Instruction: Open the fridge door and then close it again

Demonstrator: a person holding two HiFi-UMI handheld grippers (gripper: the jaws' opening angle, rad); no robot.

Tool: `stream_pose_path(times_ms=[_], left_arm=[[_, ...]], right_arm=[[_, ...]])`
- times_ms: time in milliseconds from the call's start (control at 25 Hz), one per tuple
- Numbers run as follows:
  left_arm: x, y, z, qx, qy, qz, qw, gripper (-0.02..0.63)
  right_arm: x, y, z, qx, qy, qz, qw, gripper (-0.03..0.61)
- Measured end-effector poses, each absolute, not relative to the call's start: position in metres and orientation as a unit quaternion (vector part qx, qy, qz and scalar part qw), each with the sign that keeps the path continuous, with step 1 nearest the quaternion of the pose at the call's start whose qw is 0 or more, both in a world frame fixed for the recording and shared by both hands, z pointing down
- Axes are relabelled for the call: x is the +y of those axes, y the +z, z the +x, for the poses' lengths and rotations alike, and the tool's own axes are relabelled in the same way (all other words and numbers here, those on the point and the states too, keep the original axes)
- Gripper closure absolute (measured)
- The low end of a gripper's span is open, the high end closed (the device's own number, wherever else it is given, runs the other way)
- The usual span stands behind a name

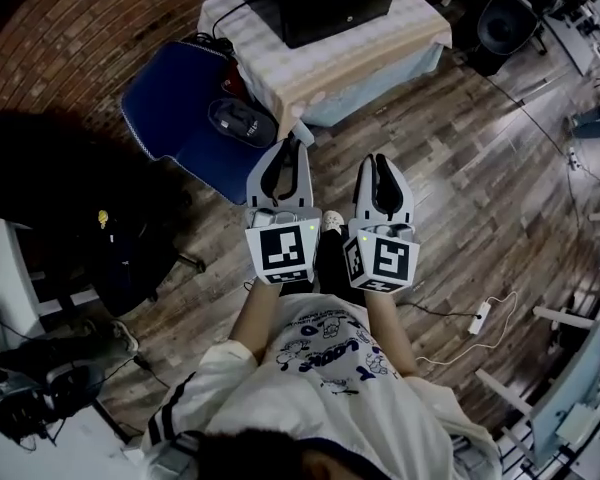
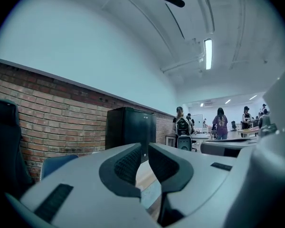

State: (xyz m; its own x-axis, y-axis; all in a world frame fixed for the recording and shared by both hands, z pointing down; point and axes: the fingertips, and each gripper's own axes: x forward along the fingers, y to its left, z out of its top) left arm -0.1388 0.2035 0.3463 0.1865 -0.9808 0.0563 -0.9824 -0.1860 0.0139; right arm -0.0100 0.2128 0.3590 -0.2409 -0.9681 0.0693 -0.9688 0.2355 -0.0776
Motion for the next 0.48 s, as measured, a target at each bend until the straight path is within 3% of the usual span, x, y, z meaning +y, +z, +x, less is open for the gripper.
stream_pose_path(times_ms=[480], left_arm=[[0.086, 0.331, -0.116, -0.668, 0.014, 0.744, 0.021, 0.554]], right_arm=[[0.083, 0.340, 0.015, -0.813, 0.049, 0.580, 0.001, 0.511]])
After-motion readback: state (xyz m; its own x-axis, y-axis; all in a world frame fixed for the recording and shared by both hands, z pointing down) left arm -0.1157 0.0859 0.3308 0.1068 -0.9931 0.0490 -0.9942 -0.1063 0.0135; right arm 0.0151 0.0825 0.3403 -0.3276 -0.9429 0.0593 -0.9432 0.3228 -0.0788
